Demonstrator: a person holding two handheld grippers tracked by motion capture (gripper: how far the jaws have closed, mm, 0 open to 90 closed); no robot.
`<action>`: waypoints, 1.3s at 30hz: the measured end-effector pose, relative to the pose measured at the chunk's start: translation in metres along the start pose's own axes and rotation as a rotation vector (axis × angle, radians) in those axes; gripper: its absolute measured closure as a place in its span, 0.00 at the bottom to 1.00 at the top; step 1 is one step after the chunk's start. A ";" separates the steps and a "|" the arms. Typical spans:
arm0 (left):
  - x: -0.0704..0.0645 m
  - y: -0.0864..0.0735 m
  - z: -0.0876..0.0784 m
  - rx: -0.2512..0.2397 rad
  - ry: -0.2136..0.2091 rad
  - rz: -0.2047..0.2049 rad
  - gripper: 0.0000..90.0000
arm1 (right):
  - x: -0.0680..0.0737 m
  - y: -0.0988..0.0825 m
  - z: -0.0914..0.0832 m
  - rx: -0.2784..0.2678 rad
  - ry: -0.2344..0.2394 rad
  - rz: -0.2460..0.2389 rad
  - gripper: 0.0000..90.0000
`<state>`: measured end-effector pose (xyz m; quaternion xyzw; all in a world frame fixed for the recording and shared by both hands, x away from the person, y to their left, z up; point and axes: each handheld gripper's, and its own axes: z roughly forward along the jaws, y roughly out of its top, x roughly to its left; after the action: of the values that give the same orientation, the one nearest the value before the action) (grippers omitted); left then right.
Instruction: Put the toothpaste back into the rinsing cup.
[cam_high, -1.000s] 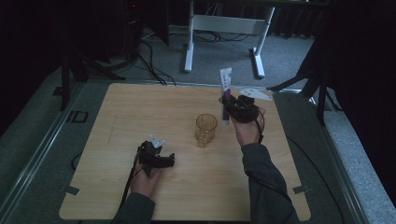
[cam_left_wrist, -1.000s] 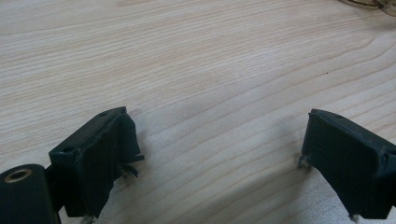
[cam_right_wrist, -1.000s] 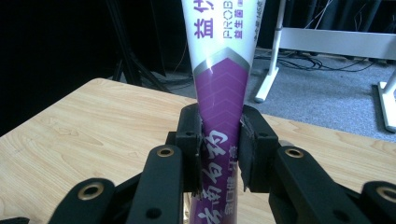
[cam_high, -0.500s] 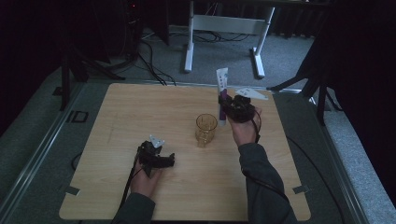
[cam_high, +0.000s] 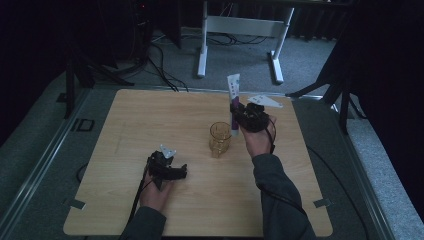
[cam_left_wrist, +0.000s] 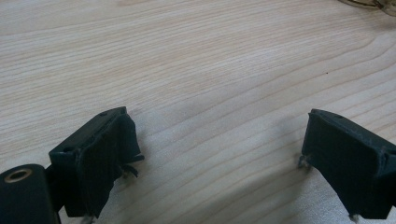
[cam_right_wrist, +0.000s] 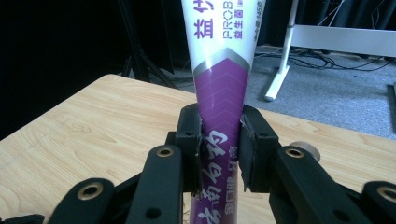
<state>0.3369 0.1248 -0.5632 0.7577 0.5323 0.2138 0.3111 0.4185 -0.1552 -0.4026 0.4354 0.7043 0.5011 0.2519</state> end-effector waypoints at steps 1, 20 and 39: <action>0.000 0.000 0.000 0.000 0.000 0.000 0.09 | 0.000 0.000 0.000 0.000 0.000 0.000 0.80; 0.000 0.000 0.000 -0.001 -0.001 0.001 0.09 | 0.011 -0.002 0.008 0.006 0.023 -0.008 0.80; 0.000 0.000 0.000 0.000 -0.002 0.001 0.09 | 0.020 -0.006 0.024 0.031 0.031 -0.019 0.80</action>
<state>0.3370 0.1245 -0.5632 0.7583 0.5315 0.2135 0.3114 0.4253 -0.1267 -0.4158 0.4247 0.7197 0.4944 0.2391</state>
